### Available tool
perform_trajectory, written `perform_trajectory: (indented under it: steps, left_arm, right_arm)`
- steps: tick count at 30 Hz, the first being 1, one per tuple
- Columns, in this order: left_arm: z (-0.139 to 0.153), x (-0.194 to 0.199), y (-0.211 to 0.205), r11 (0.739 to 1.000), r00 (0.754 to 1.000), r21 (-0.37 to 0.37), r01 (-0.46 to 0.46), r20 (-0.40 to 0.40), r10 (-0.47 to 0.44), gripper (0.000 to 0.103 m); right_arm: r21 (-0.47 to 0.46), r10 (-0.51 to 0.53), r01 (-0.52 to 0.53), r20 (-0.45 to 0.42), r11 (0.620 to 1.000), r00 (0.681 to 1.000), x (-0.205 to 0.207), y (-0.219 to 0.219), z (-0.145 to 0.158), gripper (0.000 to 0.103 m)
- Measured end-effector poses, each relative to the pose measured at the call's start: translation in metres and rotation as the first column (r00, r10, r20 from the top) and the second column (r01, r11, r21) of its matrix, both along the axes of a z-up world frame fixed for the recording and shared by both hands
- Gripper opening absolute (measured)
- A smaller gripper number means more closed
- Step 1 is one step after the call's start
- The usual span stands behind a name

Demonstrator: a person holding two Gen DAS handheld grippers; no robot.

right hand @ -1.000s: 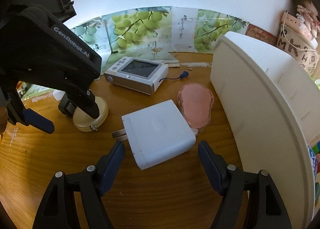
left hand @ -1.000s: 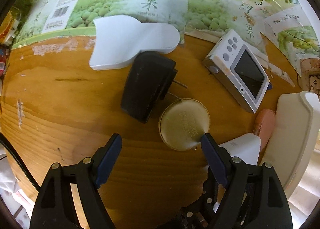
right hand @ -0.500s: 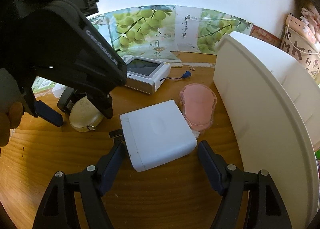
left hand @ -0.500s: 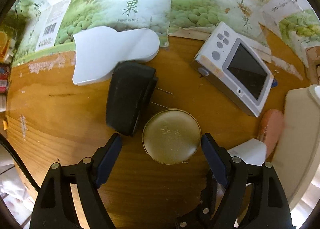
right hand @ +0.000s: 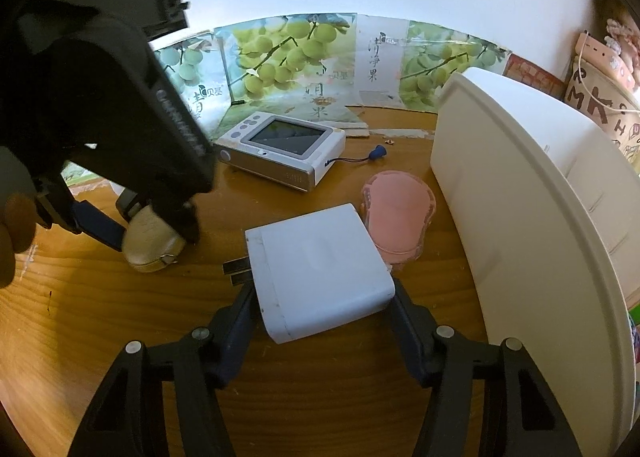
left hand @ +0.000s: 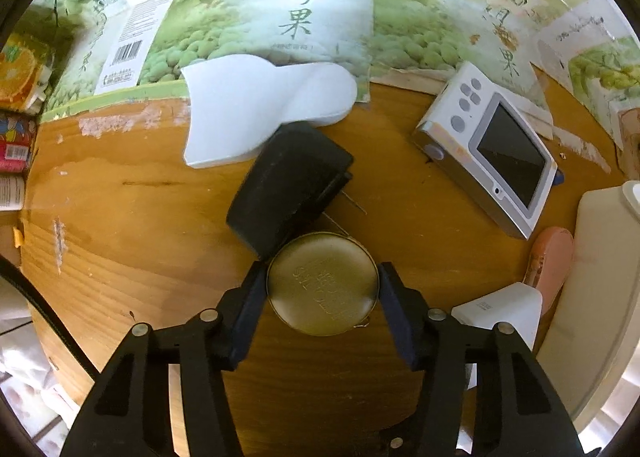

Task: Organize rigid objects
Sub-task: 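Grasp the gold round tin with the left tool while the right tool grasps the white charger, then carry the gold tin and white charger into the white tray and open both tools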

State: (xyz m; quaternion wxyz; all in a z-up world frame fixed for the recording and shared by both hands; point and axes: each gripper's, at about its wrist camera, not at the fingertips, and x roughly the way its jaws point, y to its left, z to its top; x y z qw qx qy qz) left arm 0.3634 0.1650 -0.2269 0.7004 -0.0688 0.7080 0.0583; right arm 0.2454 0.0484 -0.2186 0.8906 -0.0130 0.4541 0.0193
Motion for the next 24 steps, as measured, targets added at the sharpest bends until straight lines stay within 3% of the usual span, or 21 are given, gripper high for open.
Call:
perform_trajectory:
  steps: [13,24]
  left_arm:
    - [0.001,-0.034,0.01,1.0,1.0,0.004,0.011,-0.017,-0.011,0.059]
    - [-0.001,-0.084,0.031,0.998,0.998,-0.063,-0.006,-0.071,0.002,0.059]
  right_arm:
    - [0.009,-0.01,0.011,-0.093,1.0,0.996,-0.005,-0.005,0.004,0.062]
    - [0.008,-0.006,0.008,-0.209,1.0,0.978,-0.025,-0.01,0.01,0.062]
